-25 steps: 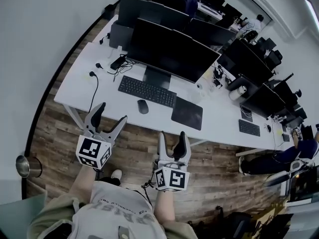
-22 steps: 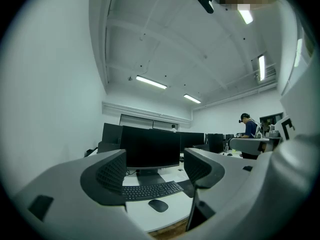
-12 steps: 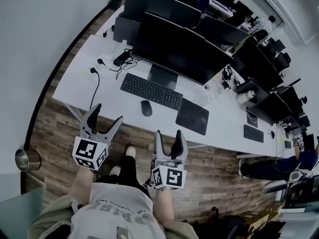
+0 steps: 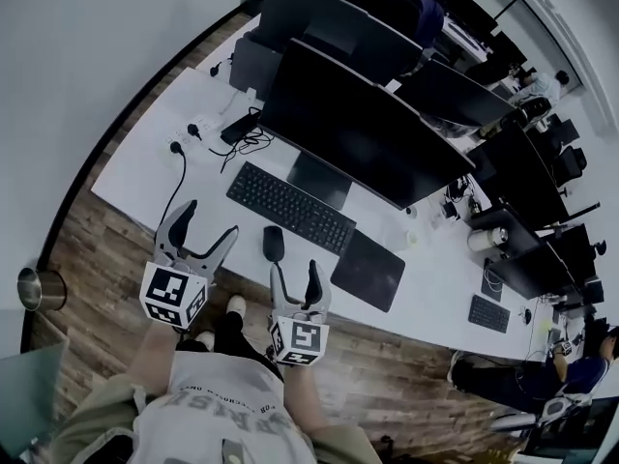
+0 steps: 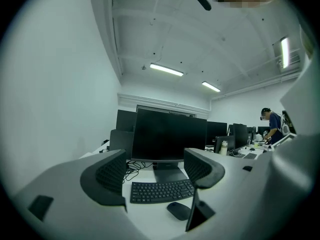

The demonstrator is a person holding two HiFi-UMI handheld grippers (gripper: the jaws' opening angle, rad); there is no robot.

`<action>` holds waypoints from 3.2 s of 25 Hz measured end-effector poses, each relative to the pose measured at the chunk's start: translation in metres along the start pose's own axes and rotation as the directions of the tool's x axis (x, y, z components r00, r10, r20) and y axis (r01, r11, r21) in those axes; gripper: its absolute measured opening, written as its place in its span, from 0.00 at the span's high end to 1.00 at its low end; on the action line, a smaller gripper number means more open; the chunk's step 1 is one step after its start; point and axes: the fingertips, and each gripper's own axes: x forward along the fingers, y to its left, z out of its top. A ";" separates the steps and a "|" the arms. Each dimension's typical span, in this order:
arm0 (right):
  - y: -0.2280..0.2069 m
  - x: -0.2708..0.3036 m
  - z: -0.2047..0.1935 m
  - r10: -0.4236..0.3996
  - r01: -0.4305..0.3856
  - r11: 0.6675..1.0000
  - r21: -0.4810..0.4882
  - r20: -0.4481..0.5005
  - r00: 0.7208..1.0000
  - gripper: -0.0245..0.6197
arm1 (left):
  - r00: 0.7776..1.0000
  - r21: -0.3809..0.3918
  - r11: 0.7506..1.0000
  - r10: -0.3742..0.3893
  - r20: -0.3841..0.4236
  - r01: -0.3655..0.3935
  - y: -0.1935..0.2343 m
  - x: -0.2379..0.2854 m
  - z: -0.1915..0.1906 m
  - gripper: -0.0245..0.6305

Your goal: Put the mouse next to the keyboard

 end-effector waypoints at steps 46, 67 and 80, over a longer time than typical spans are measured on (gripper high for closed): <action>-0.030 0.125 -0.225 -0.035 0.097 0.993 0.074 -0.587 0.809 0.50 | 0.955 -0.058 0.993 -0.115 -0.273 0.103 0.041 0.118 -0.091 0.44; -0.195 0.007 -0.157 -0.495 0.575 0.812 0.101 -0.404 0.769 0.50 | 0.816 0.033 0.846 -0.502 -0.287 0.533 -0.144 0.188 -0.074 0.44; -0.316 -0.022 -0.185 -0.471 0.588 0.793 0.160 -0.452 0.757 0.50 | 0.863 0.071 0.895 -0.401 -0.308 0.441 -0.212 0.220 -0.083 0.44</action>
